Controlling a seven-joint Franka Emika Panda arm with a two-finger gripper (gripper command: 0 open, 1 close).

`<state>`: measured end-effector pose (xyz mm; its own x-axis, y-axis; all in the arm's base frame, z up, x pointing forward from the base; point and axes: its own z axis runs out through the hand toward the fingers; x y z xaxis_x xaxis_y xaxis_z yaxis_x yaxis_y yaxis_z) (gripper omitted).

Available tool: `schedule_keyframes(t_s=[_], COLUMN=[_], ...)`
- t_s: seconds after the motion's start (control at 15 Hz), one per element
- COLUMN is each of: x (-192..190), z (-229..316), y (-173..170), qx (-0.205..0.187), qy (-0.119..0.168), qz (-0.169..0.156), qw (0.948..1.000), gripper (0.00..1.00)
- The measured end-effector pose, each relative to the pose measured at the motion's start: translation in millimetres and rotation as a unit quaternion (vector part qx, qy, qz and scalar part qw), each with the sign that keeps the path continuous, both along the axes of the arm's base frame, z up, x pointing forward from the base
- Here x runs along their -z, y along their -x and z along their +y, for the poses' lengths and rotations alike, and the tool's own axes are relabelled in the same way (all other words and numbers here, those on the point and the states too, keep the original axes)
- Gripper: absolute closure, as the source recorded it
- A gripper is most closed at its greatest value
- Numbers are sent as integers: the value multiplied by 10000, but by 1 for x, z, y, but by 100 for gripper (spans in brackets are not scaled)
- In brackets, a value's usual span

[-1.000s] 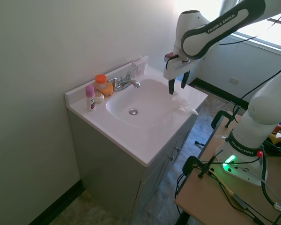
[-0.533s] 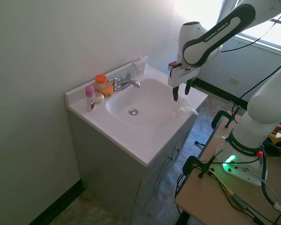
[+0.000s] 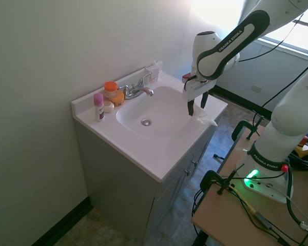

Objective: Throw the tissue in the trash bin

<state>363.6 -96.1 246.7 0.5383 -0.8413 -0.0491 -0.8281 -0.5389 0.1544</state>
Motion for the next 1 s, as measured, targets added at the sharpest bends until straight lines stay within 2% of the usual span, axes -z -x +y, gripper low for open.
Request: schedule_keyframes(t_s=[1.0], x=[-1], z=[-2], y=[-11], qx=[-13], qy=[-240], qz=[-39], qw=[9997], gripper=[100])
